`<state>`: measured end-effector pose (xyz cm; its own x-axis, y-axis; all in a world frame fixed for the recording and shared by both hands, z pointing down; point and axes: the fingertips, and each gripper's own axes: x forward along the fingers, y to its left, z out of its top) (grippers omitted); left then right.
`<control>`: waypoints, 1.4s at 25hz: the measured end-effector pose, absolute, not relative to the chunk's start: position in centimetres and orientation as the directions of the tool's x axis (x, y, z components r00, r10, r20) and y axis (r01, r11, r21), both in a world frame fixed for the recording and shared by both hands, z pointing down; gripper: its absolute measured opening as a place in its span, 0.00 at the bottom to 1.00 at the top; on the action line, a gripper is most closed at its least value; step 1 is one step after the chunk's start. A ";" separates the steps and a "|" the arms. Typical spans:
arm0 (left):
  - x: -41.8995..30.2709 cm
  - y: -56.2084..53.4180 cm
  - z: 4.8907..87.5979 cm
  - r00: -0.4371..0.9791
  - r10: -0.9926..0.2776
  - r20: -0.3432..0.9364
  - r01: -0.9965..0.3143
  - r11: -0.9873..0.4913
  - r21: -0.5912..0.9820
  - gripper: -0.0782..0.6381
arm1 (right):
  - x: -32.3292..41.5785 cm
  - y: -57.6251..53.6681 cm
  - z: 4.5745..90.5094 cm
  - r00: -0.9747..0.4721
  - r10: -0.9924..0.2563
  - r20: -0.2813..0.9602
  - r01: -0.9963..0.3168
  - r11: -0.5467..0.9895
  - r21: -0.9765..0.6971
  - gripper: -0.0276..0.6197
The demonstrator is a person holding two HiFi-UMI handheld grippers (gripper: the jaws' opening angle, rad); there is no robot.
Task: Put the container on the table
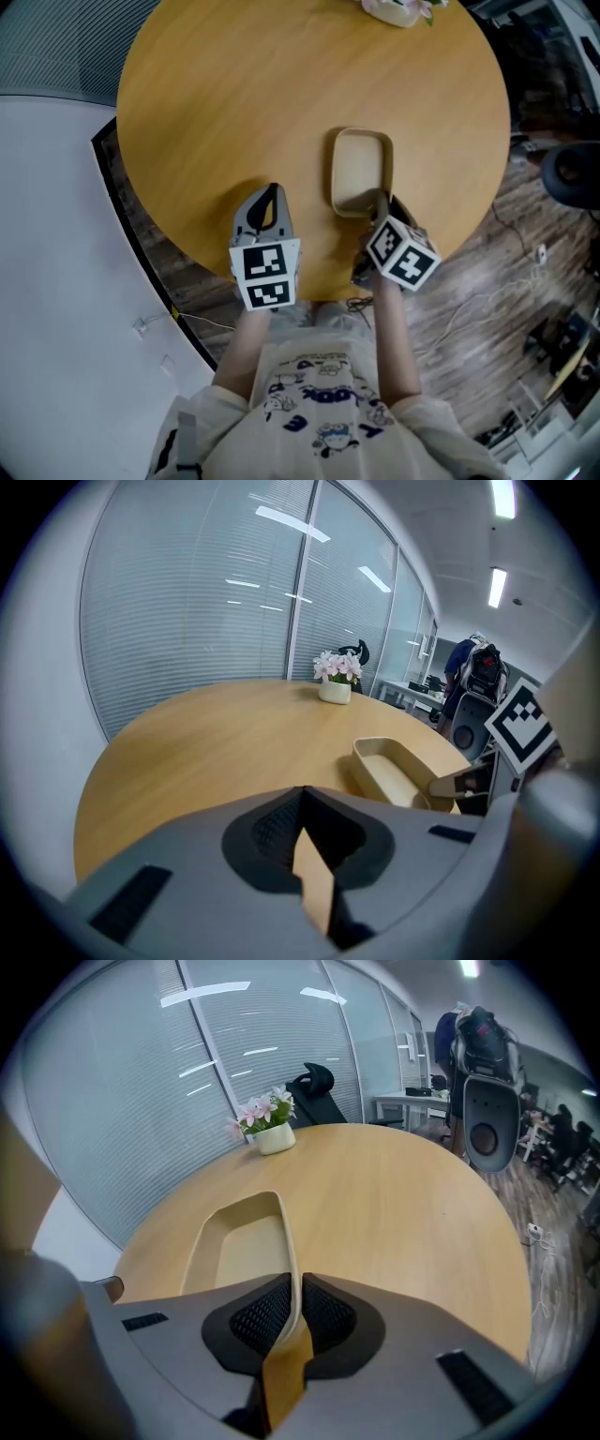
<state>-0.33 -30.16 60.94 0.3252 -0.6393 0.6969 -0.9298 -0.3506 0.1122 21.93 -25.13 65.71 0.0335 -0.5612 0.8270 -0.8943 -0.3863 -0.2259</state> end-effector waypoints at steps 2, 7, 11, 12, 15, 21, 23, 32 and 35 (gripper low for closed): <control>-0.5 -30.2 61.1 0.323 -0.640 0.697 -0.931 -0.348 0.112 0.11 | 21.8 -25.3 65.8 0.029 -0.562 0.827 -0.893 -0.386 -0.231 0.07; -0.8 -30.1 60.7 0.321 -0.647 0.692 -0.932 -0.346 0.109 0.11 | 21.9 -25.4 65.2 0.031 -0.575 0.818 -0.891 -0.386 -0.237 0.17; -0.8 -30.4 59.1 0.324 -0.670 0.668 -0.932 -0.348 0.103 0.11 | 22.6 -25.3 63.4 0.081 -0.598 0.798 -0.904 -0.381 -0.194 0.18; -0.7 -30.5 58.6 0.325 -0.677 0.660 -0.932 -0.348 0.102 0.11 | 22.9 -25.4 62.7 0.098 -0.609 0.787 -0.907 -0.380 -0.181 0.18; -0.3 -30.6 56.8 0.333 -0.702 0.630 -0.931 -0.351 0.102 0.11 | 23.7 -26.0 60.0 0.143 -0.663 0.735 -0.919 -0.365 -0.150 0.18; 0.4 -30.4 52.2 0.351 -0.754 0.555 -0.928 -0.358 0.100 0.11 | 23.3 -26.8 53.4 0.141 -0.784 0.605 -0.947 -0.285 -0.149 0.16; 0.6 -30.4 50.4 0.356 -0.774 0.523 -0.928 -0.360 0.097 0.11 | 23.1 -26.8 51.4 0.139 -0.815 0.563 -0.953 -0.264 -0.146 0.11; 0.9 -30.1 41.9 0.360 -0.859 0.364 -0.930 -0.360 0.071 0.11 | 21.3 -26.9 43.2 0.080 -0.916 0.393 -0.976 -0.153 -0.158 0.08; 0.8 -29.8 39.7 0.356 -0.878 0.319 -0.933 -0.355 0.064 0.11 | 20.8 -27.0 40.8 0.060 -0.940 0.336 -0.982 -0.116 -0.149 0.08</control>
<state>0.83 -29.83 39.69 0.3556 -0.8784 0.3192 -0.9329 -0.3545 0.0637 20.79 -27.00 40.83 0.0603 -0.9400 0.3358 -0.9820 -0.1163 -0.1490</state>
